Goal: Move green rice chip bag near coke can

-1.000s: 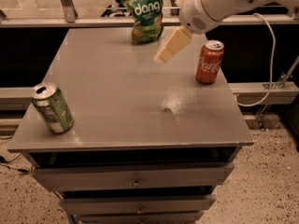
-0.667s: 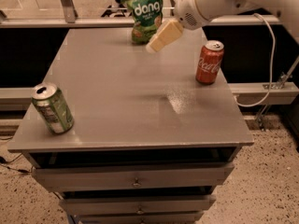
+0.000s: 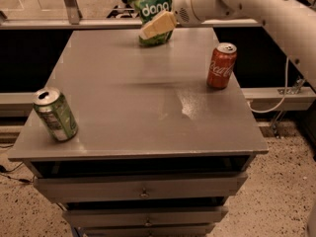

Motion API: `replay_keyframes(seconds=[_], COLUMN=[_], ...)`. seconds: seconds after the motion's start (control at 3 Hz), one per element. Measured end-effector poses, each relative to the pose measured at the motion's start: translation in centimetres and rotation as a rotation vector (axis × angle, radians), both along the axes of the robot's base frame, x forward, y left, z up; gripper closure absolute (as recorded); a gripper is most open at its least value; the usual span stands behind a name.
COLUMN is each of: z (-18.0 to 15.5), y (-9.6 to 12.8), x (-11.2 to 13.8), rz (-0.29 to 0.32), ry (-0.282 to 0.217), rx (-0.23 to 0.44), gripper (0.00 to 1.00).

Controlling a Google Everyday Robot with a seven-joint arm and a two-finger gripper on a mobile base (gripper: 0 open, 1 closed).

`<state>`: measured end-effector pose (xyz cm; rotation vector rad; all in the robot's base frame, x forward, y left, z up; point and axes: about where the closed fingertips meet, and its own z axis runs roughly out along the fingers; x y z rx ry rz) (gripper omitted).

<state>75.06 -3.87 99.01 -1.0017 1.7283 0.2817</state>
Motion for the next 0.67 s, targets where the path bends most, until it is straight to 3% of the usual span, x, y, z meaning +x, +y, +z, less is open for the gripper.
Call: replay_keyframes(seconds=[0.33, 0.67], z=[-0.2, -1.0], y=[1.2, 1.1], x=[2.6, 5.3], rz=[-0.098, -0.205], ry=[-0.014, -0.028], rx=[0.045, 0.041], gripper=[0.00, 0.00])
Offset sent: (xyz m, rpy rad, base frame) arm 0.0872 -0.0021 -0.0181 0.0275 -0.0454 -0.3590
